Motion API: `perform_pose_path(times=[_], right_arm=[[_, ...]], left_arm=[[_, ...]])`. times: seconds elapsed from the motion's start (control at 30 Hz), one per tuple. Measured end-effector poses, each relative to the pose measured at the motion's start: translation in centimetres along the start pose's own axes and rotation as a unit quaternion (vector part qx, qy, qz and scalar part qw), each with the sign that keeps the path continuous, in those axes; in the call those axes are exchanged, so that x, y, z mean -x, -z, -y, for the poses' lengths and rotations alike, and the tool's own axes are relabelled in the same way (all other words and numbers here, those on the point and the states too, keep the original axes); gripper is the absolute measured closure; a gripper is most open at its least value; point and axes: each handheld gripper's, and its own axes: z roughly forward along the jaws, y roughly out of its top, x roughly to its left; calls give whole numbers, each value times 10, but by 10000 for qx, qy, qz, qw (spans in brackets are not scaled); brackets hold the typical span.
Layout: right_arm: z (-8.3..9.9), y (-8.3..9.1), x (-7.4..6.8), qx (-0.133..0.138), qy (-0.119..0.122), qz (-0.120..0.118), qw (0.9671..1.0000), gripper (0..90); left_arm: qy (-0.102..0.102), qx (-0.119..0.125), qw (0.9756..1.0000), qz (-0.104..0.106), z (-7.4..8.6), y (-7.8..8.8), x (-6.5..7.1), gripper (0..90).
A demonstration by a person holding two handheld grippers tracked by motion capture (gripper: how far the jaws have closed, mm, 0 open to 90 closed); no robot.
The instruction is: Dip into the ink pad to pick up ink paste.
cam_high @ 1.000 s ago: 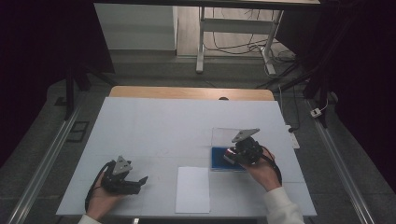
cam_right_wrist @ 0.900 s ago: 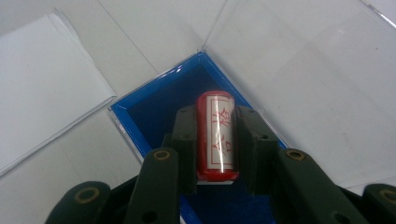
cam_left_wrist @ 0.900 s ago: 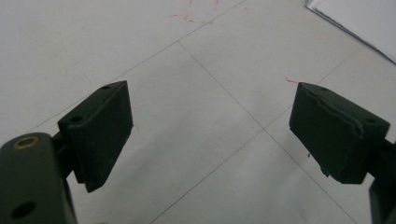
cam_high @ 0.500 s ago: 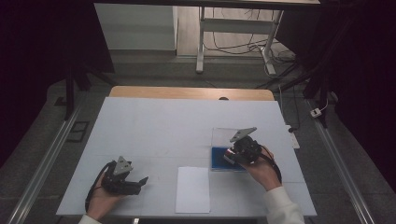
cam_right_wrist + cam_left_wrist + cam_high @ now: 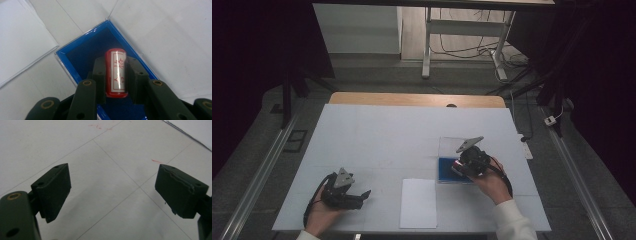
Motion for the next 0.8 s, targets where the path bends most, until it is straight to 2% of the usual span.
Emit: perform_pose_path(times=[0.37,0.8], right_arm=[[-1,-1,-2,-47,59,67,9999,710],[2,-1,-3,49,42,91,9999,708]], left_arm=[[2,-32,10000,8,0,-1,1,134],[8,-9,10000,21,-1,0,1,135]])
